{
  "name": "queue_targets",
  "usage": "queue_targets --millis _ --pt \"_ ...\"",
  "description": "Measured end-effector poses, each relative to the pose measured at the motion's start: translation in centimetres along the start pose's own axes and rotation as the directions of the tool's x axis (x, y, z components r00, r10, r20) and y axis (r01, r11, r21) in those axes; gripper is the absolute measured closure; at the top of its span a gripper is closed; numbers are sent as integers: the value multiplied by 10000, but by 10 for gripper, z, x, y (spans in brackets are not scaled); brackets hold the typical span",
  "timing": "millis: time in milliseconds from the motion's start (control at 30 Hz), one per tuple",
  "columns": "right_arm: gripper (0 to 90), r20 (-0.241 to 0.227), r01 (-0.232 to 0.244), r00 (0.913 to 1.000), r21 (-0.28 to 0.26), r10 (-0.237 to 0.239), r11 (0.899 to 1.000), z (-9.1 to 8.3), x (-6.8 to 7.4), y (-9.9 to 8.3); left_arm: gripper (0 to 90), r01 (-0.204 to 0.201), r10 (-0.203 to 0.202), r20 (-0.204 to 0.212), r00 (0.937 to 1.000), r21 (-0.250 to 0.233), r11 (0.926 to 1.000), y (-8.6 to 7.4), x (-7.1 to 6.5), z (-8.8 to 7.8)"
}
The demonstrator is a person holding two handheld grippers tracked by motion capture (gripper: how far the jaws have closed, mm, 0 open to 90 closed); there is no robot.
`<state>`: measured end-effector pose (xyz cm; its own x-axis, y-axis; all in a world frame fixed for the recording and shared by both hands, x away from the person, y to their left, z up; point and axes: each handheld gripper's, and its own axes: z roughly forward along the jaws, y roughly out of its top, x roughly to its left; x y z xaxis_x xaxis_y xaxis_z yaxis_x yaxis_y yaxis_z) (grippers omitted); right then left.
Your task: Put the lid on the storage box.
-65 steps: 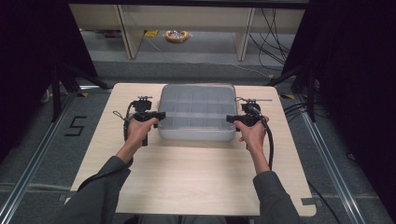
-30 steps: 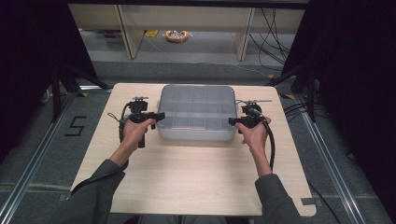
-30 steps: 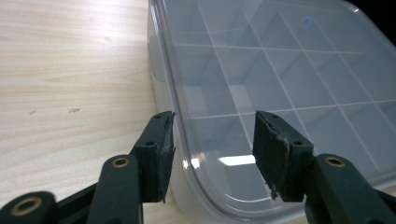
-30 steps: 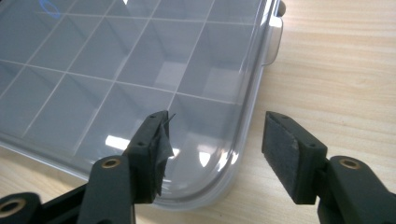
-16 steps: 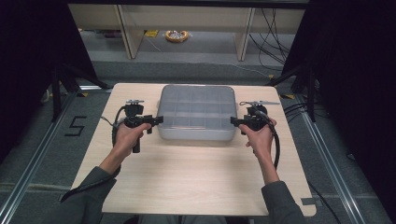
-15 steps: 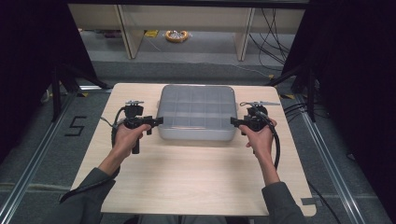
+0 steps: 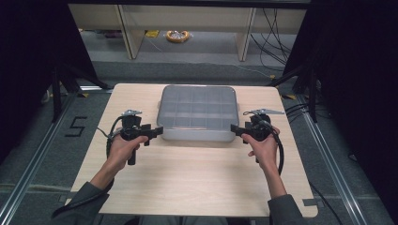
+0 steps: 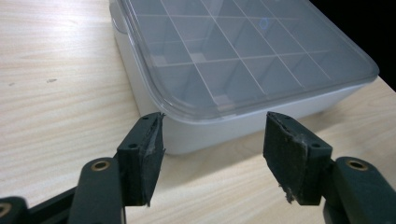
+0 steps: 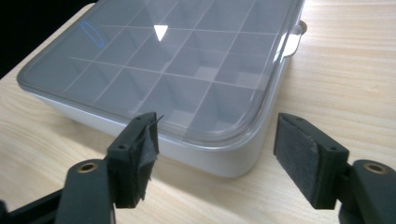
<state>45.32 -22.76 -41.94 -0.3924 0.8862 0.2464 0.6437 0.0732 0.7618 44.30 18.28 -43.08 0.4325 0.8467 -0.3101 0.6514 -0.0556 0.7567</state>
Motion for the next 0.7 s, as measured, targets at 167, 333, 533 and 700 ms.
queue_targets --millis 167,333,533,700 --pt "288 -182 84 9998 -105 -86 9999 -2 5 -5 324 -13 13 27 10000 -148 9999 -5 -4 0" --pt "276 -216 211 9995 -69 -212 9998 -3 8 -7 300 64 -62 84 9999 -242 9997 -9 -6 -1" --pt "257 -301 312 9991 -37 -312 9995 -3 12 -11 279 -39 39 133 9999 -45 10000 -13 -8 -1" --pt "247 -345 429 9985 34 -427 9991 -4 14 -18 268 -301 301 108 9995 -16 9995 -16 -12 -4"
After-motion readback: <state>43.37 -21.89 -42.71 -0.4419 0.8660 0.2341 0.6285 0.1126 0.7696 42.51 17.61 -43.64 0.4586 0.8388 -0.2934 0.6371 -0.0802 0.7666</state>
